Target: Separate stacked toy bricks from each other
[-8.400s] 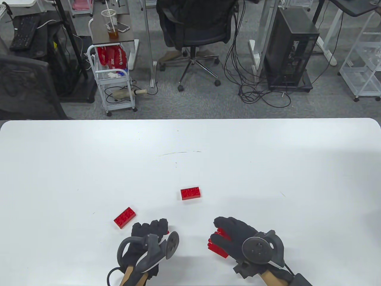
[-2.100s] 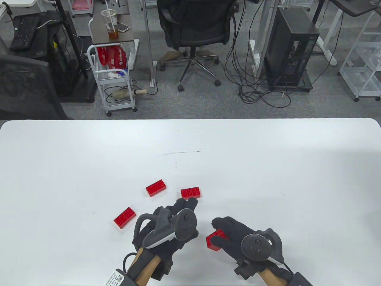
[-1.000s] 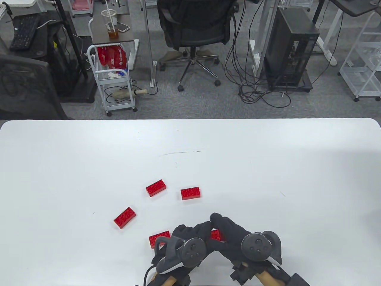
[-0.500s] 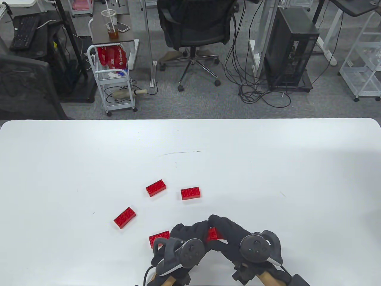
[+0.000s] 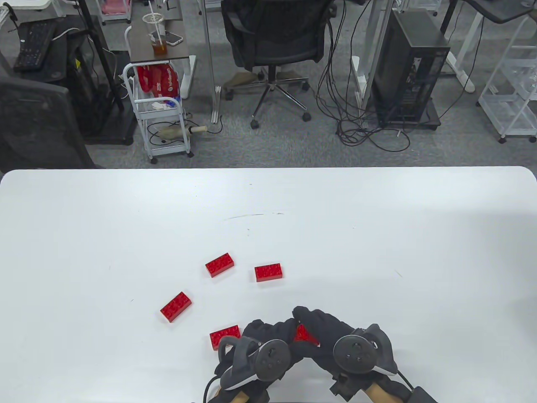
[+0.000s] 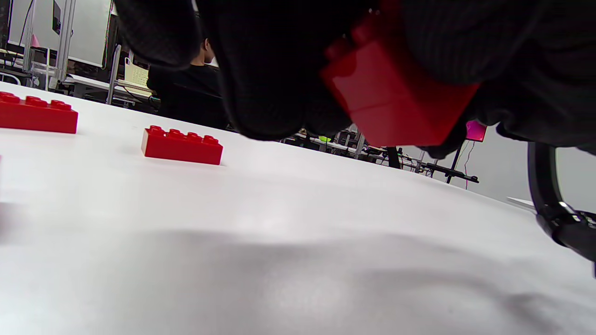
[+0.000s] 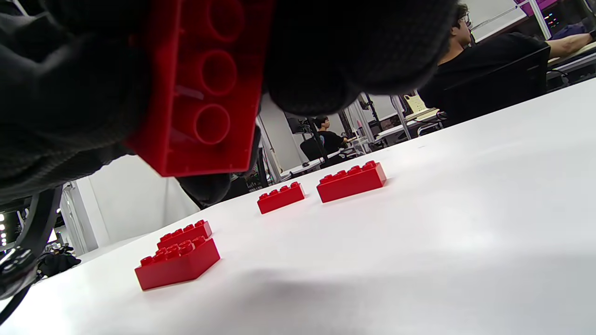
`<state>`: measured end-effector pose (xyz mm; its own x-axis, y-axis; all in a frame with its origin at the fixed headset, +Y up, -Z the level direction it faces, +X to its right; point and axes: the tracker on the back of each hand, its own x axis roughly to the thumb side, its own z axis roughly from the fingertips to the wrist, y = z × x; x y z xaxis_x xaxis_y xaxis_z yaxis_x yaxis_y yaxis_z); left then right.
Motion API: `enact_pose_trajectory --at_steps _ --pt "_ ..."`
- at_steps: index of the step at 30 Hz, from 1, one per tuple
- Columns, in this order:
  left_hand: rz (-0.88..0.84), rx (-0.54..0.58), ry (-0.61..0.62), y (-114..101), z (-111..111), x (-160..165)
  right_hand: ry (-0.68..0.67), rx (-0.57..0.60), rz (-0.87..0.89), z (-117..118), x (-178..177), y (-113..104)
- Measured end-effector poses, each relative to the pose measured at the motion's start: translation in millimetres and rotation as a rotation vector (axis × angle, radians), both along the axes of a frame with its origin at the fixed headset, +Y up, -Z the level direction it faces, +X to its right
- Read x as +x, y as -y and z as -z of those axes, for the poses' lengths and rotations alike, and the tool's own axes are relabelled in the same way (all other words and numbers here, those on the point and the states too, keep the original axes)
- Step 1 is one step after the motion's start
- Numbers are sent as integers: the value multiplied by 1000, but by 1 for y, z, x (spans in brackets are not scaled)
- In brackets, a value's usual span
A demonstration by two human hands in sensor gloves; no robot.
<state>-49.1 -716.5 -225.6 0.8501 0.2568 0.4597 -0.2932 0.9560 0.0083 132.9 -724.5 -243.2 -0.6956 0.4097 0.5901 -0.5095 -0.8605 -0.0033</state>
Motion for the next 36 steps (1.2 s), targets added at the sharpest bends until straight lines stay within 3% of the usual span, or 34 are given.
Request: enact_pose_trajectory --at_steps 23,24,26,28,36 --pt "20 78 -24 -1 -8 5 45 50 41 -3 2 -4" --pt "23 123 -78 -1 -10 4 110 69 52 -2 4 -4" --pt "52 218 -92 -5 -11 5 113 86 43 1 6 -5" --pt "37 127 -88 -5 -9 5 105 89 39 1 7 -4" --pt "51 130 -129 -5 -3 2 116 71 23 4 10 -2"
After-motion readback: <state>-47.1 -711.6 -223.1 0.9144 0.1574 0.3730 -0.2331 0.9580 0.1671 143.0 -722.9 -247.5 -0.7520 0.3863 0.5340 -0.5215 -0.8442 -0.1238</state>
